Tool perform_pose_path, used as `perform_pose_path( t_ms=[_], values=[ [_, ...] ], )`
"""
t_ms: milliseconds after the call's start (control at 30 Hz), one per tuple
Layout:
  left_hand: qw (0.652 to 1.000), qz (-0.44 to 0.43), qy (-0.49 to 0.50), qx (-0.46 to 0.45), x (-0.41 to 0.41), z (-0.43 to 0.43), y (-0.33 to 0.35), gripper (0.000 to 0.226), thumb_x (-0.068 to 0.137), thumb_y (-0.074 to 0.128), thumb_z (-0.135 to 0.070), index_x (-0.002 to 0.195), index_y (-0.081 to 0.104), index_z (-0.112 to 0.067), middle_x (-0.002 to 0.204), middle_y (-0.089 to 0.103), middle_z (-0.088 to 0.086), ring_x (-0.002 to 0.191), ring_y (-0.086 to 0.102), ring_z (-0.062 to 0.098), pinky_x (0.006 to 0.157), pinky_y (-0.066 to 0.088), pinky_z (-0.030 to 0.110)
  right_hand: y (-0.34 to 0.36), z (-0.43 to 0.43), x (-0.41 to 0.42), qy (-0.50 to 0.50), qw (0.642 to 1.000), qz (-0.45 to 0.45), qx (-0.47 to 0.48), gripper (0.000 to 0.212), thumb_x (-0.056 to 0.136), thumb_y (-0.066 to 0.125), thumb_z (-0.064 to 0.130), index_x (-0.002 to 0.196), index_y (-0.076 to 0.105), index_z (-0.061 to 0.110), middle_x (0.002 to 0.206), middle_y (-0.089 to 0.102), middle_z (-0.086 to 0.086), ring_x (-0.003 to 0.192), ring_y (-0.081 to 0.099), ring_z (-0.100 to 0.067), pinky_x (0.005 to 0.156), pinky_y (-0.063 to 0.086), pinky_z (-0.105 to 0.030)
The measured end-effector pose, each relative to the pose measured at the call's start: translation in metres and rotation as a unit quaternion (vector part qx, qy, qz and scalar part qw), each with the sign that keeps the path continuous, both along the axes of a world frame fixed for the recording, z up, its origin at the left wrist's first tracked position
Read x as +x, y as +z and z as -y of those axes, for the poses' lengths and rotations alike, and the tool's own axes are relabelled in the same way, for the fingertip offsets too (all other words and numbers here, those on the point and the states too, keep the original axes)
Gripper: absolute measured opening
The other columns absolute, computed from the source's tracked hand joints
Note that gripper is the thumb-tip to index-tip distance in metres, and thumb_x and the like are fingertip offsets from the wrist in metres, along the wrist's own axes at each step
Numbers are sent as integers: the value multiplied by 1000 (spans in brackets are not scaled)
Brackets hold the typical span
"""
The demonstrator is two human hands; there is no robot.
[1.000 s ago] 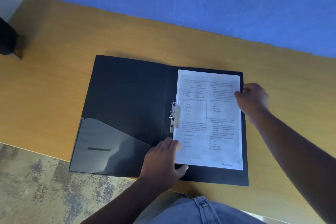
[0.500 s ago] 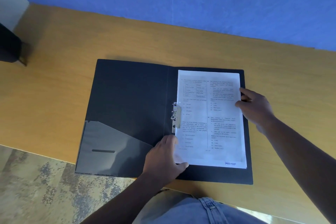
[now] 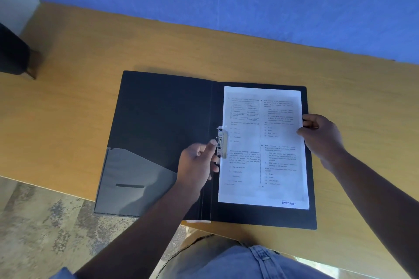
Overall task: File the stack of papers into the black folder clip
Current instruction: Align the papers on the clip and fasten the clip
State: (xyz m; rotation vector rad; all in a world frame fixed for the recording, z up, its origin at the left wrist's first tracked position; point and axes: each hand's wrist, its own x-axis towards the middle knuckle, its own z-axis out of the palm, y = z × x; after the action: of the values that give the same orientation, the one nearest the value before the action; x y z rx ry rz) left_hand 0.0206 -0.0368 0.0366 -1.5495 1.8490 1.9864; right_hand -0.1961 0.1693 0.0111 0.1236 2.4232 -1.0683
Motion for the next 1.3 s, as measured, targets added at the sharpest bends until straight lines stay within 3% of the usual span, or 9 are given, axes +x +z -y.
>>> perform_pose_path(
  t_ms=[200,400,567,733,900,1000,1100,1167,1300],
  values=[
    [985,23,97,143,0,-8,-1,35,91,68,-40,87,68,-6,73,73,7,49,61,13,46,43,25,-1,-3,4,-6,1000,-8,-2,51,81,65,17,130,57,26,99,64,17,87,60,-2,61,45,-24],
    [984,-3,100,151,-4,-8,0,40,84,76,-39,93,66,-2,69,70,3,49,60,10,43,42,23,-3,-4,4,-8,1000,-10,-6,53,82,65,17,133,54,24,102,63,15,89,59,-2,64,46,-24],
    [961,61,133,235,-1,-6,-2,40,61,92,-33,83,70,-8,56,66,-2,44,59,7,39,45,17,-4,-5,4,-5,1000,-12,-7,55,81,65,18,134,53,23,104,64,13,91,61,-5,67,48,-27],
    [973,107,124,162,7,-8,-13,43,54,96,-33,73,65,-8,51,67,-2,41,59,9,38,42,19,-4,-6,5,-3,1000,-17,-7,56,80,65,18,134,52,23,104,64,10,94,63,-11,73,51,-31],
    [982,124,112,90,9,-11,-23,43,58,96,-36,70,66,-7,50,70,-4,41,63,10,31,32,15,-3,-5,5,-1,1000,-16,-5,56,80,64,20,134,52,25,107,65,7,92,62,-11,67,50,-29],
    [985,127,110,49,9,-14,-28,42,61,94,-35,62,61,-11,52,71,-2,41,63,11,33,37,15,-3,-5,5,-4,1000,-16,-9,56,80,64,19,134,52,24,107,65,6,93,63,-12,69,51,-30],
    [985,137,99,20,8,-18,-31,39,64,92,-35,65,64,-8,52,71,-2,40,62,10,51,58,30,-3,-6,6,-6,1000,-17,-11,56,80,65,18,134,52,24,107,65,6,94,63,-14,74,53,-33],
    [984,139,107,16,7,-20,-33,37,65,92,-33,65,66,-7,51,71,-1,39,62,10,61,61,35,-3,-5,6,-6,1000,-20,-13,56,80,65,17,135,51,23,107,65,6,94,63,-13,73,52,-32],
    [984,132,123,10,9,-21,-35,38,64,93,-35,60,62,-12,52,71,-1,38,61,10,50,54,26,-6,-6,7,-1,1000,-27,-13,57,80,64,17,135,51,23,107,65,5,93,63,-13,71,52,-31]
  ],
)
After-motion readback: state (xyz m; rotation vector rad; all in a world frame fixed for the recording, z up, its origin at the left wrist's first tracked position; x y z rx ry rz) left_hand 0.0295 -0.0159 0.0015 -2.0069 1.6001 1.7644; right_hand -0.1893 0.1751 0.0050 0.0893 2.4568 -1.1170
